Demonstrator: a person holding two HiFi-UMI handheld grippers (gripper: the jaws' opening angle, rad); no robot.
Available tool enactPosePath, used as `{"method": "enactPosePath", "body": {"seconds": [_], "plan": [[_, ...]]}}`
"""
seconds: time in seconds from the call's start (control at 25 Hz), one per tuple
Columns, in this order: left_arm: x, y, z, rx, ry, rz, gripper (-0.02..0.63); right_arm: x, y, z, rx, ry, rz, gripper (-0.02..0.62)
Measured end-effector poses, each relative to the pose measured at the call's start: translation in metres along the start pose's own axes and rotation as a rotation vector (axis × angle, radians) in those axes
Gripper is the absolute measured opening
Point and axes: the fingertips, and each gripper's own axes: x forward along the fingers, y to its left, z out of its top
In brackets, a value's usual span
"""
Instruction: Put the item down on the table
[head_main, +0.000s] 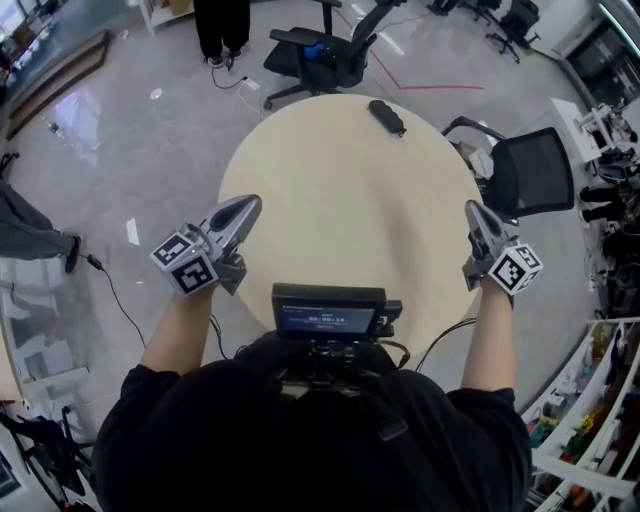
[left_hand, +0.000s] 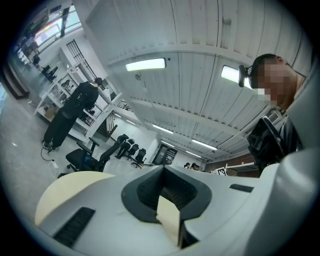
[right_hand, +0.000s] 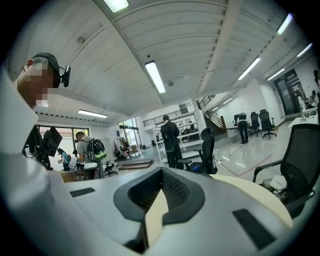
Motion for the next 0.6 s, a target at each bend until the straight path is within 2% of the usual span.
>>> {"method": "enactPosePath", "body": {"seconds": [0.12,0.32,0.6], "plan": [[-0.013,-0.027,-0.003,0.026,-0.006,0.004,0.002,-0.032,0.014,-0.004,0.016,-0.026,0.002,0.005],[-0.015,-0.078,-0.004,0.073,-0.031,0.027,0.002,-0.072,0.032,0.006,0.002,-0.058,0.071,0.005],[0.0,-0.178,-0.056,0.083,-0.089,0.066,0.002,-0.144,0.031,-0.008,-0.024,-0.06,0.189,0.005]]}}
